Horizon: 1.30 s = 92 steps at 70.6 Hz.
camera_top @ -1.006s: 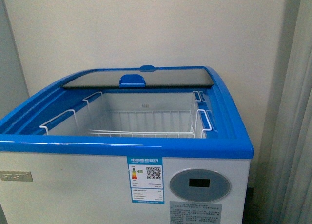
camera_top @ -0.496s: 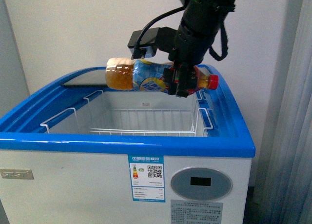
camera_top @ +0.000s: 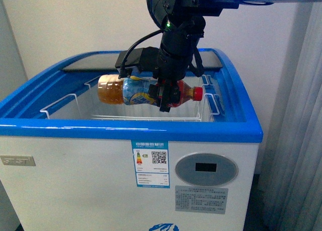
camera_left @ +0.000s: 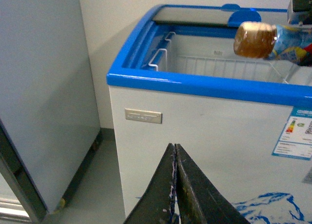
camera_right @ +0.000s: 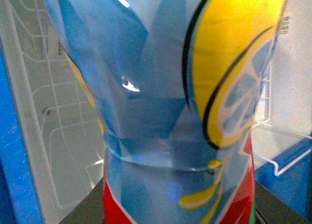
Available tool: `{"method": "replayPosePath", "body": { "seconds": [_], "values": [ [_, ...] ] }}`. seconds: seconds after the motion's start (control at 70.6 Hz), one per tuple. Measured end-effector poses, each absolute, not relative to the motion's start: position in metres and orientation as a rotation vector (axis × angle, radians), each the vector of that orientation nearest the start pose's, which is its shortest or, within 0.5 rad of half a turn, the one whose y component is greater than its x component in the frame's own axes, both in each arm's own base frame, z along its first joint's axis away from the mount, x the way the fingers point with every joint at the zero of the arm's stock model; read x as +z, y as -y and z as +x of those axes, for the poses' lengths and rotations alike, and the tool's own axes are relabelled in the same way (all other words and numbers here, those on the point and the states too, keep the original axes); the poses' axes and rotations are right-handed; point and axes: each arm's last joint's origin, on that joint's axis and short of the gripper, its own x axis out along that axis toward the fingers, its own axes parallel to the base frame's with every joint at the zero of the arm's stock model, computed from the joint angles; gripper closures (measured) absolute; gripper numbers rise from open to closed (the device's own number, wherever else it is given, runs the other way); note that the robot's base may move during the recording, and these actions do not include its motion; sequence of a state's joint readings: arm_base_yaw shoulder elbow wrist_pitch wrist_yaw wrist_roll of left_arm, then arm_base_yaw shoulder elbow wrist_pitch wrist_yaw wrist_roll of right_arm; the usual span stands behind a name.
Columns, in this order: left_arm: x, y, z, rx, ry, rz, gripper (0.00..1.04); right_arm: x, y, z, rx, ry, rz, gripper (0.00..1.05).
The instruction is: Put drink in fridge
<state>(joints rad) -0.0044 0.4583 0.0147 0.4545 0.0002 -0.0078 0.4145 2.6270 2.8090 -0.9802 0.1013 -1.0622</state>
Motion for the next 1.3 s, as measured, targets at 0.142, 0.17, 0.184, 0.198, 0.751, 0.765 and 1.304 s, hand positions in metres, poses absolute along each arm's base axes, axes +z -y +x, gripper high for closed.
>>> {"method": "replayPosePath", "body": {
  "seconds": [0.142, 0.17, 0.184, 0.198, 0.751, 0.765, 1.304],
  "values": [
    [0.171, 0.001, 0.123, -0.005, 0.014, -0.008, 1.02, 0.263, -0.222, 0.507, 0.665, -0.526, -1.172, 0.63],
    [0.171, 0.001, 0.122, -0.005, 0.014, -0.008, 1.02, 0.263, -0.222, 0.508, 0.658, -0.517, -1.165, 0.63],
    [0.171, 0.001, 0.121, -0.005, 0.014, -0.008, 1.02, 0.262, -0.223, 0.508, 0.654, -0.51, -1.158, 0.61],
    [0.171, 0.001, 0.121, -0.005, 0.014, -0.008, 1.02, 0.262, -0.223, 0.508, 0.651, -0.509, -1.152, 0.59],
    [0.171, 0.0, 0.109, -0.005, 0.016, -0.008, 1.02, 0.376, -0.161, 0.451, 0.479, -0.319, -0.667, 0.08],
    [0.171, 0.0, 0.109, -0.005, 0.015, -0.008, 1.02, 0.382, -0.153, 0.445, 0.452, -0.314, -0.636, 0.08],
    [0.168, 0.0, 0.097, -0.005, 0.01, -0.007, 1.02, 0.367, -0.007, 0.173, 0.05, -0.547, 0.062, 0.08]
  ]
}}
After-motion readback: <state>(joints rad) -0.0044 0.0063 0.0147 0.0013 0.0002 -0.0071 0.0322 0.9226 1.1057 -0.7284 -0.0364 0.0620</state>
